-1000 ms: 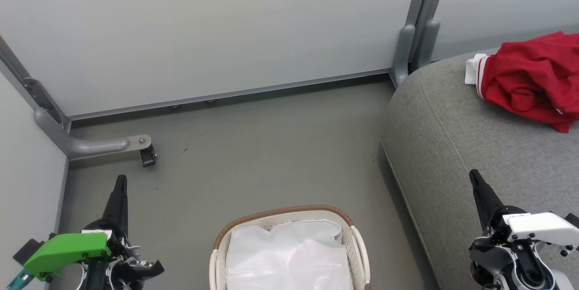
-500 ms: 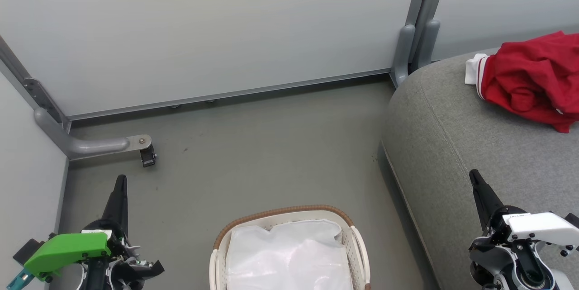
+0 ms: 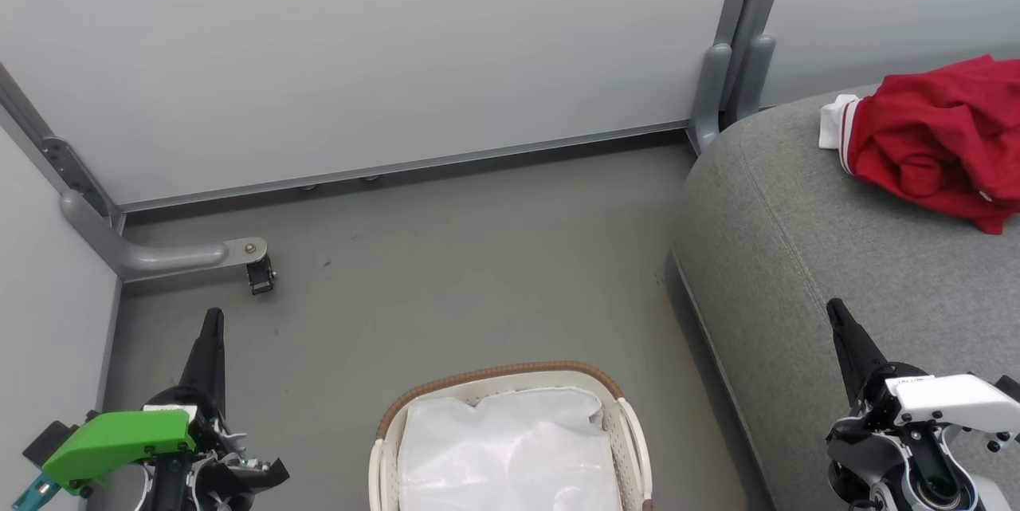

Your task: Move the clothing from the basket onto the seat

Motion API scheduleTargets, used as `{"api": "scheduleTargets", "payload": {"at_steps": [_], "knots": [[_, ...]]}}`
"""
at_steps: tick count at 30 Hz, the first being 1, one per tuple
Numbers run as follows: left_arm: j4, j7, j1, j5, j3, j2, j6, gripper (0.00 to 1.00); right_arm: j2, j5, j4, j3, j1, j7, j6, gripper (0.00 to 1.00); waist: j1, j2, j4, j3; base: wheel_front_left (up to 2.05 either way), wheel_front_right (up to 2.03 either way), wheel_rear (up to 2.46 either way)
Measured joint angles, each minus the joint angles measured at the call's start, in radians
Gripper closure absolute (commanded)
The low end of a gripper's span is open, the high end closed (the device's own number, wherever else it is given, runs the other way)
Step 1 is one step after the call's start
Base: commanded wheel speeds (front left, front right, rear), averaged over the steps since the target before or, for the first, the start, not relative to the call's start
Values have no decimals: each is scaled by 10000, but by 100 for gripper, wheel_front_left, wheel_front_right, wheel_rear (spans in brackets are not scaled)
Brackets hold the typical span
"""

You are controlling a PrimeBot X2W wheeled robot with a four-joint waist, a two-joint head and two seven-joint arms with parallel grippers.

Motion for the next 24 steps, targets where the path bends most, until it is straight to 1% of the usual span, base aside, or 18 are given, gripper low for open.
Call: {"api": "scheduleTargets", "payload": {"at_steps": [24], "knots": [[0,0,0,0,2,0,0,100,0,0,0,0,-1,-2,0,100,0,0,0,0,0,0,0]]}}
